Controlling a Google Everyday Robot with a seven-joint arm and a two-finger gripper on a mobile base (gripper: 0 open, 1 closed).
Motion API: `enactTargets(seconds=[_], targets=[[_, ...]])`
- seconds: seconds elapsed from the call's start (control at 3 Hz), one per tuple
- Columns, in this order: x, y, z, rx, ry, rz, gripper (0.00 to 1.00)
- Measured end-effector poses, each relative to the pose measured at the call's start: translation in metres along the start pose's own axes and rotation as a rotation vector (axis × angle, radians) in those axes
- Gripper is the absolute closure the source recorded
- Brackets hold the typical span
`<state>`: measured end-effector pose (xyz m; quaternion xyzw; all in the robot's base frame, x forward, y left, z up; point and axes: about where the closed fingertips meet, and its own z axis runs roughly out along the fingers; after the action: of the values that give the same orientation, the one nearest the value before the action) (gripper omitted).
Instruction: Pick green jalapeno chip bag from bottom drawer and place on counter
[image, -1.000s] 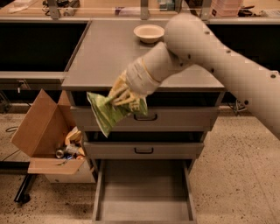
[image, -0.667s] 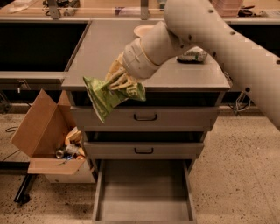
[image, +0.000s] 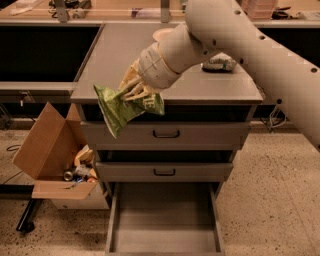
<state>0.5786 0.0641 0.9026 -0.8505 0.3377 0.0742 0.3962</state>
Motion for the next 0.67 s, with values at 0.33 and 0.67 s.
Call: enactTargets(seconds=[0.33,0.67], targets=[[0.018,-0.03,-0.006,0.032,0.067,0.06,1.0],[0.047,-0.072,-0.02,0.097,0.152,0.142,1.0]])
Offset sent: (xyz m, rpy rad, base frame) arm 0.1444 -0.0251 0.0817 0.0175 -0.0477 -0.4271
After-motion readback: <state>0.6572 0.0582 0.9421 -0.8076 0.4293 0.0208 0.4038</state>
